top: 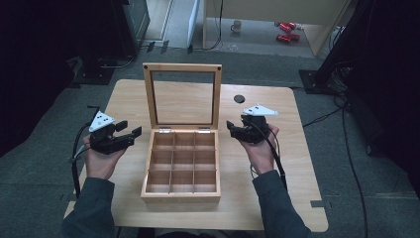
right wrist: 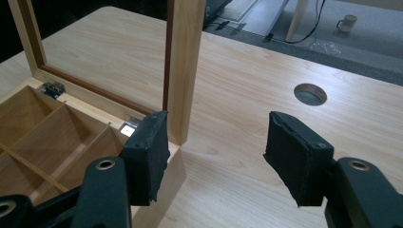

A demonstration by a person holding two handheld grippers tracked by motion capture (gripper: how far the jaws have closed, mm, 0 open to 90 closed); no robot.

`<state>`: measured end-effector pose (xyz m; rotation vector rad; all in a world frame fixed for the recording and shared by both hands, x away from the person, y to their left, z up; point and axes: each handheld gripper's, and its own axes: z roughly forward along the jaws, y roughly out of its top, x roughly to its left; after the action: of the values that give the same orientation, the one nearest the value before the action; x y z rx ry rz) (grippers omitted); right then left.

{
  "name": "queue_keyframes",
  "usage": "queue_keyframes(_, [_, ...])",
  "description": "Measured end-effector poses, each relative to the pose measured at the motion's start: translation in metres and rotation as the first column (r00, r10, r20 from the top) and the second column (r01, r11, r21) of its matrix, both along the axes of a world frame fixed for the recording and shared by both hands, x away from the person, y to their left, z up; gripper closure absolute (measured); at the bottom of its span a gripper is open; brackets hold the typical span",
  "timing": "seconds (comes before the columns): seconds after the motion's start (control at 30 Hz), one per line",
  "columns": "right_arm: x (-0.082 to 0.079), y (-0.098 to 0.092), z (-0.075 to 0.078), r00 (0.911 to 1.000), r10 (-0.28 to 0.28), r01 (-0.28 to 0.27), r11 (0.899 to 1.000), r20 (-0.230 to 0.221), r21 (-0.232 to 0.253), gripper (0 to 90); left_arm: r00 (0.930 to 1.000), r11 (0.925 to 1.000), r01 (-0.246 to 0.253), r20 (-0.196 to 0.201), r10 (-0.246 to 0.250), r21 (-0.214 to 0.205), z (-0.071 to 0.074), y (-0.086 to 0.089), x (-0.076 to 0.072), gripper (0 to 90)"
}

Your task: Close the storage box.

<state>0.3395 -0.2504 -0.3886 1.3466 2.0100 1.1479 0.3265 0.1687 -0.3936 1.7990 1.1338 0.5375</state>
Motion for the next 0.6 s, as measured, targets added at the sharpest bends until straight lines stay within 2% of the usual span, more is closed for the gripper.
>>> queue_keyframes(0.33, [0.012, 0.012, 0.003, 0.9997, 0.018, -0.018, 1.000, 0.016, -0.005, 40.8, 1.0000, 0.9999, -0.006, 0.006, 0.006, 0.010, 0.005, -0.007, 0.011, 38.9])
queue_keyframes(0.6, [0.021, 0.019, 0.007, 0.9995, 0.023, -0.022, 0.999, 0.023, -0.027, 40.4, 0.9999, 0.9995, -0.008, 0.006, 0.008, 0.030, 0.007, -0.011, 0.019, 39.6])
